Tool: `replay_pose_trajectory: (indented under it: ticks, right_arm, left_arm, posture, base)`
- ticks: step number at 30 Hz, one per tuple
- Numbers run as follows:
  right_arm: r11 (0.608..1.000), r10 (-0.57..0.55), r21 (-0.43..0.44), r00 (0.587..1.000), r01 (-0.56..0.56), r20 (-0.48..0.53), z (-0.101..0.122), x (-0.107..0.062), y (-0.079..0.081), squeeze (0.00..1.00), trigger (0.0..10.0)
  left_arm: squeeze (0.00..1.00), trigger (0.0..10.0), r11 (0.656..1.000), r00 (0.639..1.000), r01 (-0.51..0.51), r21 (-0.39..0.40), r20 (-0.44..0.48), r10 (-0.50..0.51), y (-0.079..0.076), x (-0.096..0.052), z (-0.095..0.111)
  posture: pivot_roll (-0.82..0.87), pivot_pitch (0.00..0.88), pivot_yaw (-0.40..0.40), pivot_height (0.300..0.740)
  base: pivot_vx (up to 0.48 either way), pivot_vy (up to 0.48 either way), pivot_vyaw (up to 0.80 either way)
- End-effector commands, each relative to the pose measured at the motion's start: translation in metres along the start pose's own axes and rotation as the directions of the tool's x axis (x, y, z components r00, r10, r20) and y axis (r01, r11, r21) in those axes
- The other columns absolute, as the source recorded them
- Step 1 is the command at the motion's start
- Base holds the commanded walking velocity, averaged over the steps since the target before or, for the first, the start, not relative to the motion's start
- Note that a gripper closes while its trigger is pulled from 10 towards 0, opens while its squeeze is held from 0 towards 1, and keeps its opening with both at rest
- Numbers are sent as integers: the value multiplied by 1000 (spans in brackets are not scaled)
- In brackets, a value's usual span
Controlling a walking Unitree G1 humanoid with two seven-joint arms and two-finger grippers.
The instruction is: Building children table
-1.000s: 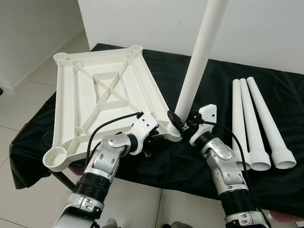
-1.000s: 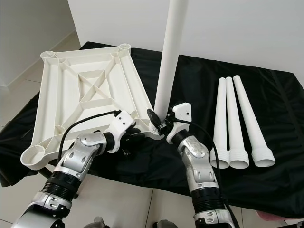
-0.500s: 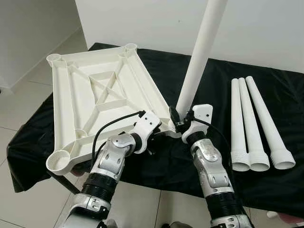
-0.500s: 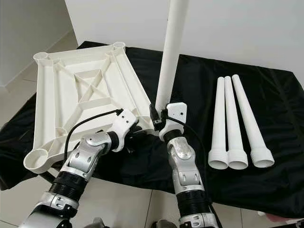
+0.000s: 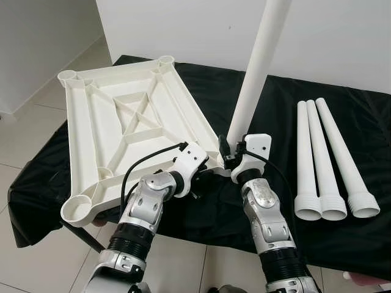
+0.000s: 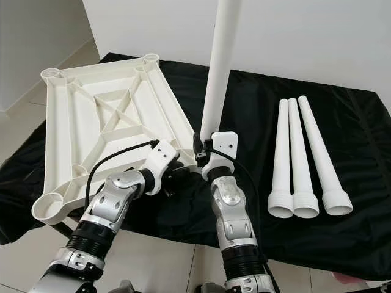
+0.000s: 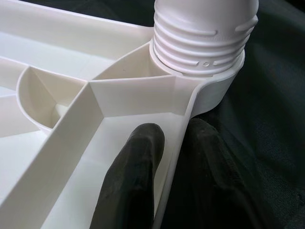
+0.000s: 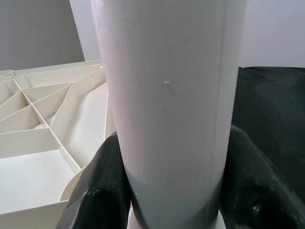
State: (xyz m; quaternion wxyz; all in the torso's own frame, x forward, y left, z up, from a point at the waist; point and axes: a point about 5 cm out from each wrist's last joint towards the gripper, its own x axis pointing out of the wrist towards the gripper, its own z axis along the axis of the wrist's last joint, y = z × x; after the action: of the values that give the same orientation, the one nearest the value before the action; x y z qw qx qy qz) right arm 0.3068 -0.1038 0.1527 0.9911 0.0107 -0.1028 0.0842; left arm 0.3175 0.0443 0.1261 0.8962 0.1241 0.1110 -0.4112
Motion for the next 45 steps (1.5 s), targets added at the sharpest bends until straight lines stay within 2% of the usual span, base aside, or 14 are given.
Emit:
replay_pose_trajectory:
  ticks: [1,3,4,8,13,18,24,30,31,35,40,43,44,45]
  right_arm:
    - [989,127,75,992,-126,-16,-2,0,26,102,10000]
    - [988,135,79,991,-134,-15,-1,0,25,102,10000]
    - [984,155,90,988,-153,-14,-1,0,24,1000,10000]
    - [961,252,116,968,-249,-12,0,-2,24,1000,10000]
    - [956,272,112,962,-270,-5,0,-1,21,1000,10000]
    - [947,310,92,951,-307,-17,0,1,10,1000,10000]
    - [925,380,26,925,-379,-29,2,3,-7,1000,10000]
    - [907,422,26,906,-421,-24,5,7,-17,1000,10000]
    - [897,441,28,897,-440,-22,7,7,-18,0,10000]
    - [860,511,20,859,-511,-24,10,10,-26,0,10000]
    - [836,549,27,835,-548,-31,11,12,-31,0,10000]
    - [766,642,43,764,-641,-57,9,11,-40,0,10000]
    - [766,642,43,764,-641,-57,9,11,-40,0,10000]
    - [746,666,37,743,-665,-71,9,10,-42,0,10000]
  left_arm:
    - [0,10000,977,977,-213,-17,8,213,1,6,0]
    - [0,10000,978,978,-208,-10,9,208,2,5,0]
    - [0,10000,978,978,-207,-4,7,207,3,3,-2]
    - [0,10000,980,981,-196,15,-8,196,5,-2,-9]
    - [0,10000,980,981,-195,23,-16,196,7,-4,-12]
    - [0,10000,981,981,-191,35,-22,192,9,-7,-14]
    - [0,10000,987,988,-147,67,-34,149,8,-14,-21]
    - [0,10000,990,993,-112,79,-39,116,9,-20,-25]
    - [0,10000,992,994,-101,81,-37,104,9,-21,-25]
    - [0,10000,994,998,-39,105,-35,43,6,-26,-26]
    - [0,10000,992,999,2,122,-35,3,3,-29,-26]
    - [0,10000,988,998,54,144,-52,-47,3,-37,-31]
    - [0,10000,988,998,54,144,-52,-47,3,-37,-31]
    - [0,10000,986,997,66,152,-59,-58,4,-39,-33]
  posture:
    - [-60,10,3,740]
    - [-61,9,3,740]
    - [-62,6,3,740]
    - [-64,0,5,740]
    - [-64,0,5,740]
    - [-63,0,3,740]
    - [-62,0,-1,740]
    - [-60,0,-3,740]
    - [-60,0,-2,740]
    - [-57,0,-3,740]
    - [-54,0,-3,740]
    - [-49,0,-6,740]
    - [-49,0,-6,740]
    - [-48,0,-6,740]
  base:
    - [0,0,0]
    - [0,0,0]
    - [0,0,0]
    - [0,0,0]
    - [0,0,0]
    - [0,0,0]
    - [0,0,0]
    - [0,0,0]
    - [0,0,0]
    - [0,0,0]
    - [0,0,0]
    - [0,0,0]
    - [0,0,0]
    - [0,0,0]
